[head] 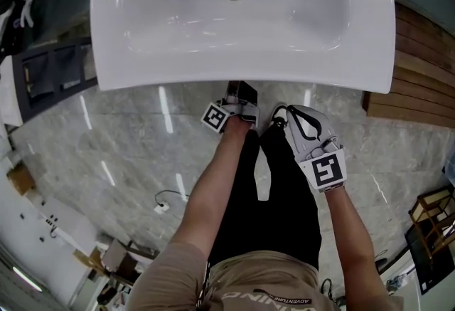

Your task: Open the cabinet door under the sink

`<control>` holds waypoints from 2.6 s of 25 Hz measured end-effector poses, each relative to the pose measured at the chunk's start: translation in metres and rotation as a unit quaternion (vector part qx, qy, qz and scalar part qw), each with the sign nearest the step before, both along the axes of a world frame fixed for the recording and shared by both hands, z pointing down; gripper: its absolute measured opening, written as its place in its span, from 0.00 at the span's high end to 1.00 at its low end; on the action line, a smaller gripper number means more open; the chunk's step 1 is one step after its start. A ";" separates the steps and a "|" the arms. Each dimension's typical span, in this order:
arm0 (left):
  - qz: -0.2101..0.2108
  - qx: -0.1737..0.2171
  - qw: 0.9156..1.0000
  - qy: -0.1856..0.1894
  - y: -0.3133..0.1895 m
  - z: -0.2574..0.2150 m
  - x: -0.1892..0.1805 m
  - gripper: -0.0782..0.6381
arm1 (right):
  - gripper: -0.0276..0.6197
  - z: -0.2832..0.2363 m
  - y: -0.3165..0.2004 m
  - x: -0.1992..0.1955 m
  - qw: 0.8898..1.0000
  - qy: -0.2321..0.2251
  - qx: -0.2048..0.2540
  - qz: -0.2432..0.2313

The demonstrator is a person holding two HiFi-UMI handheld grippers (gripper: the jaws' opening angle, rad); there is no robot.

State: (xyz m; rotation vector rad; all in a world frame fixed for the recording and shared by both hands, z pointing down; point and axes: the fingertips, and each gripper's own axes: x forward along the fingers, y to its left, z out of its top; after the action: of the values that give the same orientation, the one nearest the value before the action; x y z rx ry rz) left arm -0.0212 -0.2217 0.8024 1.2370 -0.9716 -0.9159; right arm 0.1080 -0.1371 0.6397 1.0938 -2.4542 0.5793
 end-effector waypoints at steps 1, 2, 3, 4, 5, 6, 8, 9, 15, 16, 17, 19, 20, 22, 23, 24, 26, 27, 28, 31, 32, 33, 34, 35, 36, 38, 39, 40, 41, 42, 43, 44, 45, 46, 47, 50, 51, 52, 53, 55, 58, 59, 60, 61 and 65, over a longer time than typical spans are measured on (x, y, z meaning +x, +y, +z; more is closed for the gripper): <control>-0.007 0.005 1.000 0.001 -0.001 0.000 -0.002 0.70 | 0.95 0.001 0.000 0.002 1.000 0.004 0.001 -0.002; -0.011 0.008 1.000 0.004 -0.002 -0.001 -0.002 0.70 | 0.95 0.003 0.001 0.003 1.000 0.008 0.000 -0.004; -0.010 0.010 1.000 0.006 -0.005 -0.002 0.000 0.70 | 0.95 0.004 0.002 0.004 1.000 0.007 -0.002 -0.003; -0.005 0.011 1.000 0.008 -0.007 -0.003 0.003 0.70 | 0.95 0.005 0.004 0.004 1.000 0.005 -0.006 -0.002; 0.004 0.013 1.000 0.008 -0.010 -0.004 0.008 0.70 | 0.95 0.006 0.005 0.004 1.000 0.004 -0.008 -0.002; 0.010 0.014 1.000 0.008 -0.013 -0.006 0.012 0.70 | 0.95 0.005 0.007 0.004 1.000 0.005 -0.008 -0.004; 0.012 0.018 1.000 0.011 -0.016 -0.009 0.015 0.72 | 0.95 0.005 0.007 0.004 1.000 0.007 -0.007 -0.008; 0.008 0.019 1.000 0.012 -0.016 -0.009 0.014 0.72 | 0.95 0.006 0.008 0.003 1.000 0.005 -0.009 -0.007; -0.012 0.014 1.000 0.012 -0.017 -0.004 0.000 0.75 | 0.95 0.009 0.013 0.000 1.000 0.001 -0.017 -0.010; -0.008 0.015 1.000 0.012 -0.017 -0.005 0.000 0.75 | 0.95 0.010 0.014 0.000 1.000 0.001 -0.017 -0.010; -0.005 0.015 1.000 0.014 -0.018 -0.006 0.001 0.75 | 0.95 0.010 0.014 0.000 1.000 0.001 -0.018 -0.009; -0.006 0.015 1.000 0.018 -0.018 -0.006 0.001 0.75 | 0.95 0.011 0.013 0.000 1.000 -0.001 -0.019 -0.008; -0.007 0.015 1.000 0.019 -0.019 -0.006 0.001 0.75 | 0.95 0.011 0.013 0.000 1.000 -0.002 -0.020 -0.007; -0.011 0.015 1.000 0.020 -0.019 -0.006 0.001 0.75 | 0.95 0.010 0.012 -0.001 1.000 -0.003 -0.019 -0.007; -0.013 0.016 1.000 0.020 -0.019 -0.006 0.001 0.75 | 0.95 0.009 0.012 -0.002 1.000 -0.004 -0.019 -0.008; -0.014 0.016 1.000 0.019 -0.018 -0.006 0.001 0.75 | 0.95 0.008 0.012 -0.003 1.000 -0.005 -0.017 -0.008; -0.019 0.016 1.000 0.015 -0.018 -0.006 0.001 0.75 | 0.95 0.008 0.010 -0.003 1.000 -0.008 -0.016 -0.007; -0.026 0.017 0.999 0.014 -0.019 -0.006 0.001 0.75 | 0.95 0.008 0.010 -0.003 1.000 -0.010 -0.016 -0.005; -0.034 0.016 0.999 0.016 -0.019 -0.006 0.001 0.75 | 0.95 0.009 0.009 -0.002 1.000 -0.011 -0.016 -0.003; -0.058 0.009 0.998 0.023 -0.018 -0.005 0.002 0.75 | 0.95 0.010 0.011 -0.001 1.000 -0.010 -0.016 -0.003; -0.061 0.007 0.998 0.018 -0.018 -0.005 0.001 0.75 | 0.95 0.009 0.012 -0.001 1.000 -0.007 -0.014 -0.006; -0.060 0.006 0.998 0.012 -0.018 -0.004 0.001 0.76 | 0.95 0.009 0.013 0.000 1.000 -0.006 -0.013 -0.008; -0.056 0.003 0.998 0.005 -0.018 -0.003 0.000 0.76 | 0.95 0.009 0.014 0.000 1.000 -0.007 -0.013 -0.007; -0.051 0.002 0.999 0.000 -0.018 -0.002 0.000 0.76 | 0.95 0.010 0.016 0.002 1.000 -0.008 -0.016 -0.005; -0.043 0.002 0.999 -0.003 -0.017 -0.002 0.001 0.75 | 0.95 0.011 0.018 0.003 1.000 -0.010 -0.019 -0.002; -0.028 0.005 1.000 -0.009 -0.018 -0.003 0.001 0.75 | 0.95 0.013 0.022 0.007 1.000 -0.011 -0.022 0.000; -0.022 0.007 1.000 -0.014 -0.018 -0.004 0.001 0.75 | 0.95 0.014 0.023 0.009 1.000 -0.010 -0.023 0.001; -0.018 0.007 1.000 -0.019 -0.018 -0.004 0.002 0.75 | 0.95 0.015 0.024 0.011 1.000 -0.010 -0.023 0.003; -0.015 0.006 1.000 -0.022 -0.018 -0.004 0.003 0.75 | 0.95 0.016 0.025 0.013 1.000 -0.010 -0.023 0.005; -0.012 0.005 1.000 -0.022 -0.017 -0.004 0.003 0.75 | 0.95 0.016 0.025 0.014 1.000 -0.010 -0.023 0.006; -0.008 0.005 1.000 -0.023 -0.015 -0.004 0.003 0.75 | 0.95 0.016 0.026 0.014 1.000 -0.011 -0.023 0.007; -0.003 0.005 1.000 -0.024 -0.014 -0.005 0.003 0.75 | 0.95 0.016 0.027 0.014 1.000 -0.012 -0.024 0.007; 0.004 0.006 1.000 -0.027 -0.014 -0.006 0.003 0.75 | 0.95 0.016 0.029 0.013 1.000 -0.012 -0.024 0.006; 0.011 0.007 0.999 -0.029 -0.013 -0.007 0.003 0.75 | 0.95 0.016 0.030 0.013 1.000 -0.011 -0.023 0.004; 0.018 0.007 0.999 -0.029 -0.012 -0.008 0.004 0.75 | 0.95 0.016 0.031 0.013 1.000 -0.010 -0.023 0.002; 0.033 0.008 0.999 -0.024 -0.006 -0.008 0.002 0.75 | 0.95 0.015 0.036 0.014 1.000 -0.010 -0.025 0.000; 0.035 0.010 0.999 -0.025 -0.004 -0.008 0.001 0.75 | 0.95 0.015 0.037 0.015 1.000 -0.009 -0.026 -0.001; 0.036 0.011 0.999 -0.025 -0.002 -0.008 0.000 0.75 | 0.95 0.016 0.038 0.016 1.000 -0.008 -0.027 -0.003; 0.037 0.013 0.999 -0.024 0.000 -0.007 -0.001 0.75 | 0.95 0.017 0.039 0.018 1.000 -0.007 -0.028 -0.004; 0.041 0.014 0.999 -0.020 0.005 -0.005 -0.002 0.75 | 0.95 0.021 0.041 0.022 0.999 -0.009 -0.031 -0.006; 0.054 0.021 0.998 -0.027 0.013 -0.004 -0.005 0.75 | 0.95 0.027 0.043 0.024 0.999 -0.011 -0.035 -0.009; 0.057 0.025 0.998 -0.030 0.014 -0.004 -0.006 0.75 | 0.95 0.030 0.043 0.025 0.999 -0.011 -0.036 -0.011; 0.059 0.028 0.997 -0.032 0.015 -0.004 -0.006 0.75 | 0.95 0.033 0.043 0.024 0.999 -0.010 -0.037 -0.013; 0.060 0.030 0.997 -0.030 0.016 -0.005 -0.006 0.75 | 0.95 0.036 0.043 0.024 0.999 -0.010 -0.038 -0.014; 0.064 0.024 0.997 -0.020 0.028 -0.006 -0.008 0.75 | 0.95 0.039 0.045 0.018 0.999 -0.009 -0.039 -0.017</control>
State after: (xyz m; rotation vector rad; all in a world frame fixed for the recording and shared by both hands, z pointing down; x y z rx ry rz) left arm -0.0288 -0.1939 0.7967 1.3473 -0.8959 -0.8208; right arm 0.1262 -0.0921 0.6790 1.0187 -2.4387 0.6709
